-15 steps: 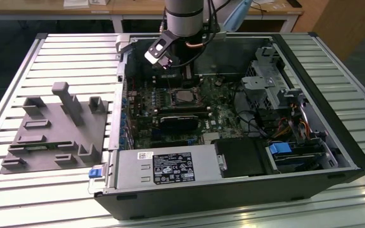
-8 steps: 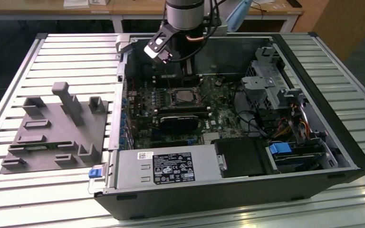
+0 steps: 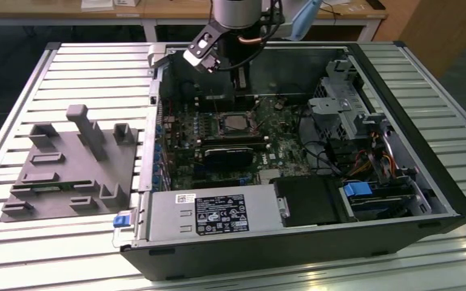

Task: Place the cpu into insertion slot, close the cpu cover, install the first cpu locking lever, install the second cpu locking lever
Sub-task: 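Place the cpu into insertion slot, then close the cpu cover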

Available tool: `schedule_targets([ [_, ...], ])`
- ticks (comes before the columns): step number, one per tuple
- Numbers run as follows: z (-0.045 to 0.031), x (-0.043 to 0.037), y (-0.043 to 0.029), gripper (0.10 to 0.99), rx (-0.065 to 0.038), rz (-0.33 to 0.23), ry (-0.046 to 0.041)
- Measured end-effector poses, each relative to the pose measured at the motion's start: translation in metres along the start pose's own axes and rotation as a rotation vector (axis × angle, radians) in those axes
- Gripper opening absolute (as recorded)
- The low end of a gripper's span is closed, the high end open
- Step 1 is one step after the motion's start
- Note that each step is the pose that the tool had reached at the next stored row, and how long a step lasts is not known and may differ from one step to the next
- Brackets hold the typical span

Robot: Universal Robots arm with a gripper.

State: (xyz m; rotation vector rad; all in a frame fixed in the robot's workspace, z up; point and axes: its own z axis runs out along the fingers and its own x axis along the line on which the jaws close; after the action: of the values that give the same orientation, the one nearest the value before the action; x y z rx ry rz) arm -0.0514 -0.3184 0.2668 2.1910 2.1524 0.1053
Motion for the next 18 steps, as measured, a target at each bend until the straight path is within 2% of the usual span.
schedule_targets([
  [3, -0.0033, 0.0000, 0.0003, 0.102, -0.001, 0.000, 0.0001],
  [18, -0.0034, 0.0000, 0.0003, 0.102, -0.001, 0.000, -0.0001],
])
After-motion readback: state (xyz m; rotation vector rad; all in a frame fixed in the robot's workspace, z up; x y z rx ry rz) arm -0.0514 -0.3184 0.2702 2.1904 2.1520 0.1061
